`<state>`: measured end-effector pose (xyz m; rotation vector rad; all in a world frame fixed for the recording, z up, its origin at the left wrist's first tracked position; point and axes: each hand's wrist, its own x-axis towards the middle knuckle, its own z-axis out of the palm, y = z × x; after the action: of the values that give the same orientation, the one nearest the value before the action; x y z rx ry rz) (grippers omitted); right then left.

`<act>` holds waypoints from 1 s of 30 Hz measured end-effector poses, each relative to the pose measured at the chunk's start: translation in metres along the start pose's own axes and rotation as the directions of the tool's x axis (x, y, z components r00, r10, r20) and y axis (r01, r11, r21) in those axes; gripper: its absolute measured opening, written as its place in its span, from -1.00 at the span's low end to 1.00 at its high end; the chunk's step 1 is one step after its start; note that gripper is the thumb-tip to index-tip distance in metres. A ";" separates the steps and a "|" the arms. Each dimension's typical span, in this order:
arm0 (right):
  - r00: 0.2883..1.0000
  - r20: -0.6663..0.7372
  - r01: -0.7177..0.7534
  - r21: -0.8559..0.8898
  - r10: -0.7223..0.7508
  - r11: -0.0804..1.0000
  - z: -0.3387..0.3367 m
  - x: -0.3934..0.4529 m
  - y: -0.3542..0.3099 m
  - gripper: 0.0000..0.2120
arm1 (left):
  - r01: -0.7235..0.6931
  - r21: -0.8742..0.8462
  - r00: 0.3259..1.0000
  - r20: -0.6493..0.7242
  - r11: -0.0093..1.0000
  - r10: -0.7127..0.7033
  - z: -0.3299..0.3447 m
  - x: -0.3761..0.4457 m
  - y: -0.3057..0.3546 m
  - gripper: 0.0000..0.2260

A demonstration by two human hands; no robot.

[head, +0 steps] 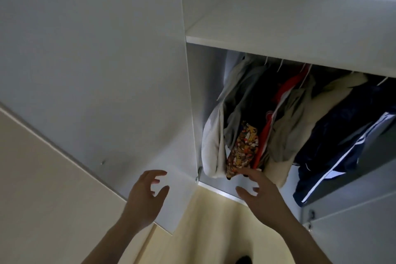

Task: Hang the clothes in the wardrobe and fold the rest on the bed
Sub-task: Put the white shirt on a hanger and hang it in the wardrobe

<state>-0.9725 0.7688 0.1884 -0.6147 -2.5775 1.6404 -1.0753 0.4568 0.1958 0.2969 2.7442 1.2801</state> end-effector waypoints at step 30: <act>0.944 -0.320 0.060 -0.074 -0.081 0.995 0.014 -0.221 -0.033 -0.59 | -0.312 -0.158 0.902 -0.359 0.937 0.239 -0.084 -0.058 0.035 -0.52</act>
<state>-0.7822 0.6696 0.2528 -0.7177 -2.3894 1.3131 -1.0282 0.4034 0.2772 0.5098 2.8747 1.8401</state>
